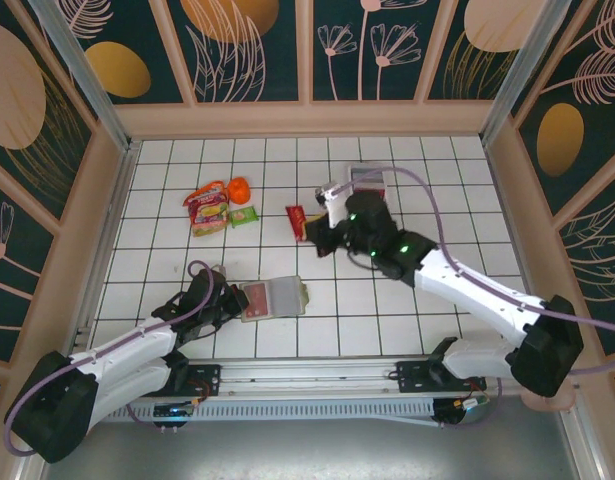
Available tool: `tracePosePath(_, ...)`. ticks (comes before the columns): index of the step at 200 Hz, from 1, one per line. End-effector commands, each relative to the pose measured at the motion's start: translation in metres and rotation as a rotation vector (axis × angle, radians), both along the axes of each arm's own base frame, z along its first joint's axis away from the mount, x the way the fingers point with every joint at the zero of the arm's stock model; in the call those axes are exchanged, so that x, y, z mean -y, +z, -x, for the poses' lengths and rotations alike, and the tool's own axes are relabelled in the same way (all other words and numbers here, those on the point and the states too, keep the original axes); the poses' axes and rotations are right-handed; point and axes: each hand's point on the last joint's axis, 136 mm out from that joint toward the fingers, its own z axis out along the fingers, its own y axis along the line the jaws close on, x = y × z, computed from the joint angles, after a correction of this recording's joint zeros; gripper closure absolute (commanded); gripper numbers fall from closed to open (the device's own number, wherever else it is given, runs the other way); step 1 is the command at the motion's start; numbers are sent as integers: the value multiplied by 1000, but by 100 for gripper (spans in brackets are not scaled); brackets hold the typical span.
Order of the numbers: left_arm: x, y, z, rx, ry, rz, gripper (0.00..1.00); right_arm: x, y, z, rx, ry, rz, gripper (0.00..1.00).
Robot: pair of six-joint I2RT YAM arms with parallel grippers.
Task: Put the credit cards into the card holder
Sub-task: Insert the credit card into the card slot.
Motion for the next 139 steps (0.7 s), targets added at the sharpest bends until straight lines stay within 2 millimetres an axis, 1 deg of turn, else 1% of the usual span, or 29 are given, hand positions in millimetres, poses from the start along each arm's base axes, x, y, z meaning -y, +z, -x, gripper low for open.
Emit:
tracePosePath(1,-16,-31,30,-137,-3,-59,100,-19,-48,19,-453,-257,-172,100)
tracePosePath(7,-16,-32,30,-137,-3,-59,100,-25,-60,25,-506,-269,-184,100)
tracePosePath(21,-16,-32,31,-138,-7,-60,100,-46,-78,41,-591,-241,-234,100)
tracePosePath(28,-16,-31,31,-136,-10,-60,100,-56,-88,47,-618,-215,-230,100)
tracePosePath(55,-16,-30,31,-128,-5,-55,100,-78,-129,54,-685,-208,-127,100)
tracePosePath(75,-17,-30,32,-128,-4,-58,100,-82,-151,54,-723,-225,-93,100)
tracePosePath(93,-18,-31,33,-130,-3,-58,100,-78,-165,53,-727,-252,-54,100)
tracePosePath(114,-17,-31,33,-129,-4,-55,100,-73,-177,52,-723,-266,-22,100)
tracePosePath(139,-17,-31,32,-130,-5,-56,100,-70,-181,51,-714,-262,-4,100)
